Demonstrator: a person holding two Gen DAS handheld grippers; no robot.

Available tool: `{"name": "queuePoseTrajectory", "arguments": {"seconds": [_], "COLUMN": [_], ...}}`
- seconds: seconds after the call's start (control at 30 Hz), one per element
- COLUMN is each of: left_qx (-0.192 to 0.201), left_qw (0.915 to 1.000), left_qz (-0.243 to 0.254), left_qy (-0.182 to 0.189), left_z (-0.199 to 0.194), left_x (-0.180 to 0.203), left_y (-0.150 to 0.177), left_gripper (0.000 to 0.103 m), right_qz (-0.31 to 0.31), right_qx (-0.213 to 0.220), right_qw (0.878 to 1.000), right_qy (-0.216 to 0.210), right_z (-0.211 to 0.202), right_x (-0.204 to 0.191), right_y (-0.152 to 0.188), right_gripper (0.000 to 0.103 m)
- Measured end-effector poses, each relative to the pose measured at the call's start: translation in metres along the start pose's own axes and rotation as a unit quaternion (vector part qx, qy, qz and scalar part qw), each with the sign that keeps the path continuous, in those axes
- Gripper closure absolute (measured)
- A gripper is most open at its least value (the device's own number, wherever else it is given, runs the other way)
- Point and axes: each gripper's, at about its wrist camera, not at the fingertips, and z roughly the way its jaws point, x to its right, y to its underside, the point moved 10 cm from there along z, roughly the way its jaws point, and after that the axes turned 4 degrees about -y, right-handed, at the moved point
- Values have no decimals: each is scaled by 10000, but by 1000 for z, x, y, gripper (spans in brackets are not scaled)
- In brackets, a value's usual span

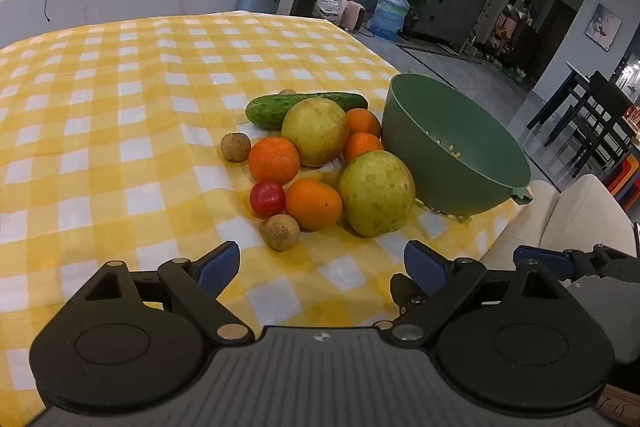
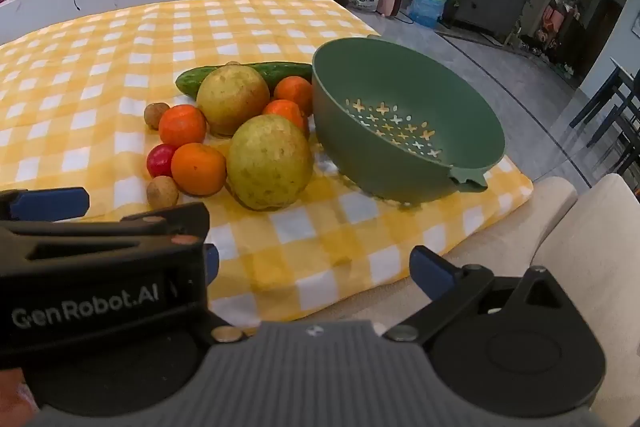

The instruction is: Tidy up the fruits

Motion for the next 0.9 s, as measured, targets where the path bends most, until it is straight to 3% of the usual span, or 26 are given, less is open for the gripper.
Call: {"name": "queuePoseTrajectory", "arguments": {"seconds": [0.33,0.9], "left_qx": [-138,-50], "left_qw": [9998,9999], "left_qz": [77,78], "left_qy": [-72,-80], "left_z": [5,1], "left_x": [1,0], "left_y": [3,0], "left_gripper": [0,0], "right_qz": [77,132], "right_qx": [-139,-75], "right_qw": [9999,9999], "right_qy": [12,-63], "right_z": [5,1], "right_x": [4,1], "right_y": [6,3], "right_gripper": [6,8]}}
